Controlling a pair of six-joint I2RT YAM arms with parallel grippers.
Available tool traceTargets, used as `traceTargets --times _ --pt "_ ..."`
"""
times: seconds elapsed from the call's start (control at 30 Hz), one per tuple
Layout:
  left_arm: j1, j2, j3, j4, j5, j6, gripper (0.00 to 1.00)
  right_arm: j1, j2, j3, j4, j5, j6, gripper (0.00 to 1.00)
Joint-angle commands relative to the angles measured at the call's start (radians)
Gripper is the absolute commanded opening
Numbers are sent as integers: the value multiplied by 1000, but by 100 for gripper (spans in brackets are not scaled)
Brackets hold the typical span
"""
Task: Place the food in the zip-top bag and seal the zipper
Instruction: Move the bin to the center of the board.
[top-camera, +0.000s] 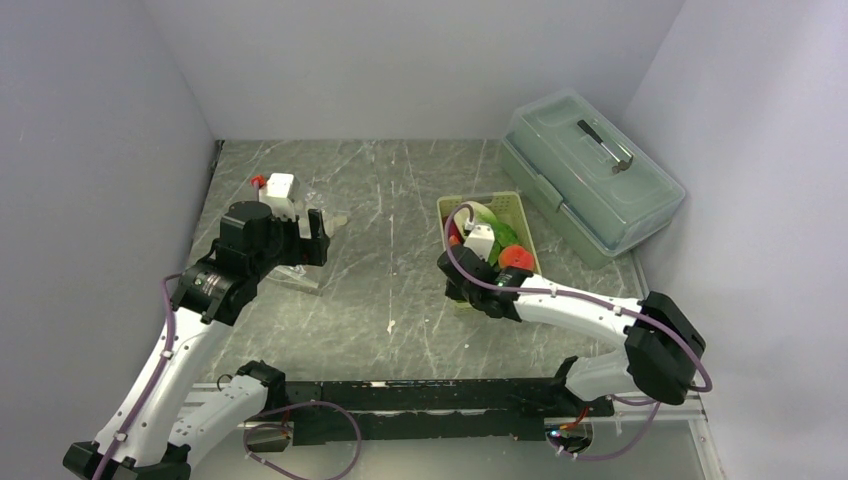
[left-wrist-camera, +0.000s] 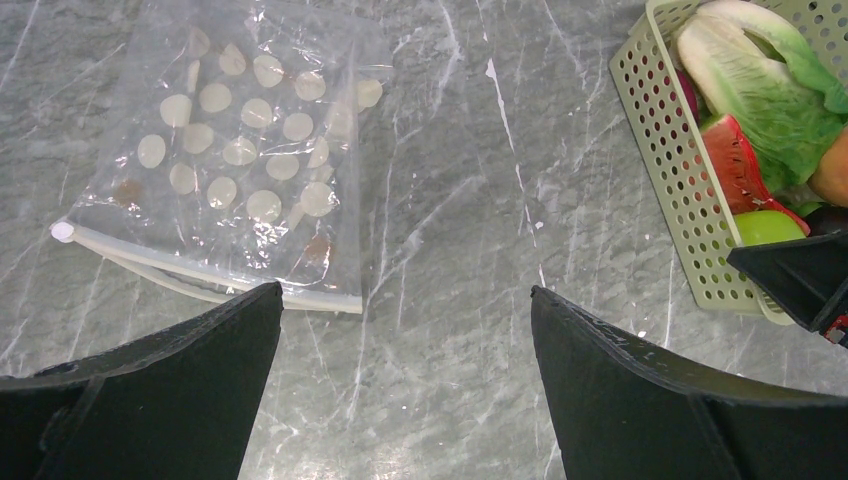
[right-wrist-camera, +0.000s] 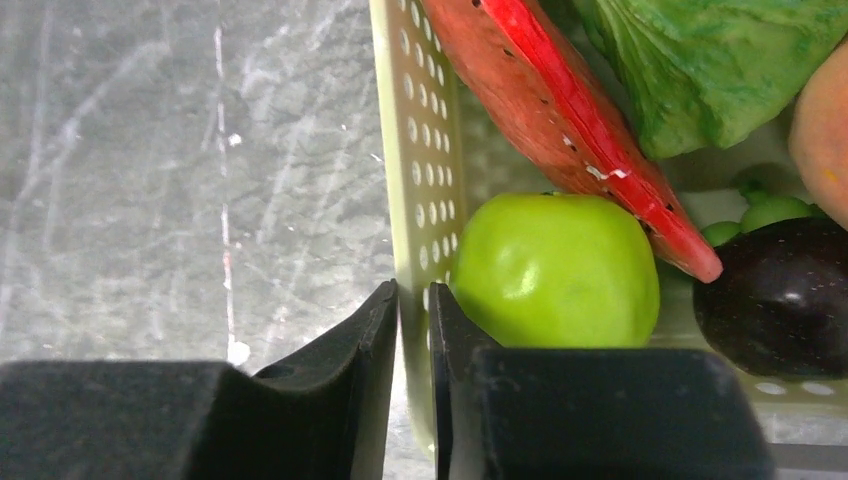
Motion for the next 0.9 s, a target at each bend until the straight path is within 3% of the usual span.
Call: traceTargets --times 0.0,0.13,0.57,0.87 --pt "-4 1 -2 29 6 3 99 10 21 42 -88 24 13 29" --pt "-4 3 -2 30 6 3 99 16 14 70 -94 36 -6 45" --pt "-4 8 0 28 -2 1 99 24 -31 194 -136 59 -82 49" --pt "-4 12 8 17 -41 -67 99 24 -47 264 -124 61 -160 57"
